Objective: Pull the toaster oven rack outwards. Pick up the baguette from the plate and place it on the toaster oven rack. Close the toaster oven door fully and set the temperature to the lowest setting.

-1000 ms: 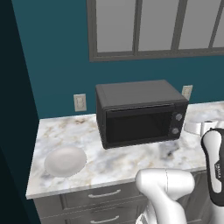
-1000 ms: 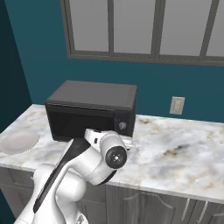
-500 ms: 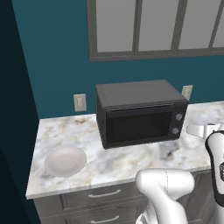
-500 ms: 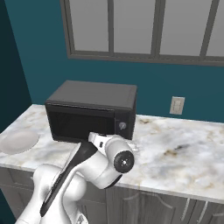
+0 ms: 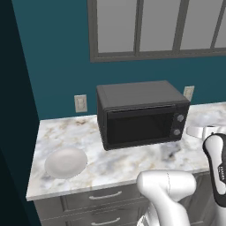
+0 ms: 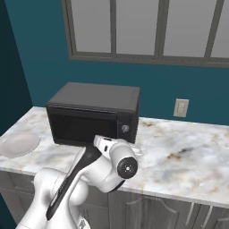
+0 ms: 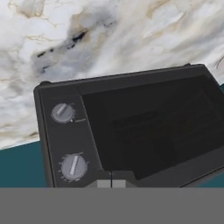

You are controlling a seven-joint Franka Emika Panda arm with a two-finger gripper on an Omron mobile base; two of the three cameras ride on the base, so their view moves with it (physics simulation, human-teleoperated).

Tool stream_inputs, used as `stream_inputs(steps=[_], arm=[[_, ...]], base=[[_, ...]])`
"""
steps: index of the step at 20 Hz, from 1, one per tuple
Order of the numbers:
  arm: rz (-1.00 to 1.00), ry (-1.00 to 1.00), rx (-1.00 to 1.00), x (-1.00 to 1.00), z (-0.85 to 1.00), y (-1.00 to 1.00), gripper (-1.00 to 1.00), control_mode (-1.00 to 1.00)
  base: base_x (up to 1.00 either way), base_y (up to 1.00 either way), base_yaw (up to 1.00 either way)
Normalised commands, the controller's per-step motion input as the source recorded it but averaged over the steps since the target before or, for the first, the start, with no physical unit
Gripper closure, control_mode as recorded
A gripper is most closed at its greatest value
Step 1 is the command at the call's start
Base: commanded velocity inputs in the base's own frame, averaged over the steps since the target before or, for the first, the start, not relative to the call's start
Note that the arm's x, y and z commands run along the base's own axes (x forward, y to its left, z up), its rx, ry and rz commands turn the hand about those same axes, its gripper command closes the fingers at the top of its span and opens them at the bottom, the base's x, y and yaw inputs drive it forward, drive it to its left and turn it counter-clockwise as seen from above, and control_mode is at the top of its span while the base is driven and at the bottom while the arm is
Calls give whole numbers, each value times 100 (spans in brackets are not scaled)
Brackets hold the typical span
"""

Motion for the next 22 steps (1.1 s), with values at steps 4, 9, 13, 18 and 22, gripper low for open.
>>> stream_inputs(steps=[4,9,13,18,22], arm=[[-4,0,0,26,-10,0,100,-100],[-5,-1,0,19,-8,0,100,-100],[-7,0,0,11,-5,0,100,-100],[-10,0,-2,4,-6,0,100,-100],[-16,-3,-5,0,-10,0,100,-100]], base=[[0,0,0],[0,0,0],[0,0,0],[0,0,0],[0,0,0]])
